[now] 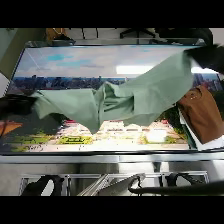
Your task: Fold the shirts.
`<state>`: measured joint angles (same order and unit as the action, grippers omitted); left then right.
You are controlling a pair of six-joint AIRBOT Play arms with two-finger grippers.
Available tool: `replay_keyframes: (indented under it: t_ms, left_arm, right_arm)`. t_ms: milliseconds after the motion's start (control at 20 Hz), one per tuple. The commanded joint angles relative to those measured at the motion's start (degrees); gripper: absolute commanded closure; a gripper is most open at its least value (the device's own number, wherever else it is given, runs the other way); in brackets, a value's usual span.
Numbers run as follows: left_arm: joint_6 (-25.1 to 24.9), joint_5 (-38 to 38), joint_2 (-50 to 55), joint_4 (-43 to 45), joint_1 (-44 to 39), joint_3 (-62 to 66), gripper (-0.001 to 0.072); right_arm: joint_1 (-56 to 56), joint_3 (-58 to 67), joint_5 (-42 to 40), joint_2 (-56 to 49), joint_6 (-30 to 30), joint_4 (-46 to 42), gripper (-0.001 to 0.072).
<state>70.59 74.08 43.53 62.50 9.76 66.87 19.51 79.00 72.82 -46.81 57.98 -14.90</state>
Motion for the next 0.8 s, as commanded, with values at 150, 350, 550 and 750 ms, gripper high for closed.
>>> replay_keyframes:
  t_ms: [150, 350, 550, 750]
  left_arm:
    - [-3.8, -8.1, 27.5, -2.1, -5.2, -11.5, 0.0699]
    - [-3.9, -2.8, 48.7, -2.2, -4.6, -2.2, 0.0698]
    - [-2.2, 8.4, 57.5, -2.1, -2.6, 11.1, 0.0682]
    - [-1.1, 14.7, 54.6, -2.0, 2.2, 17.6, 0.0008]
  right_arm:
    - [-11.7, -7.1, -13.7, -25.4, -2.6, -11.9, 0.069]
    - [-11.5, -5.9, -13.9, -37.2, -3.5, -10.8, 0.0688]
    - [-9.0, -3.4, -8.5, -34.5, -5.3, -11.0, 0.0334]
    - [-1.5, -3.3, -3.9, -26.5, -2.9, -15.1, 0.0335]
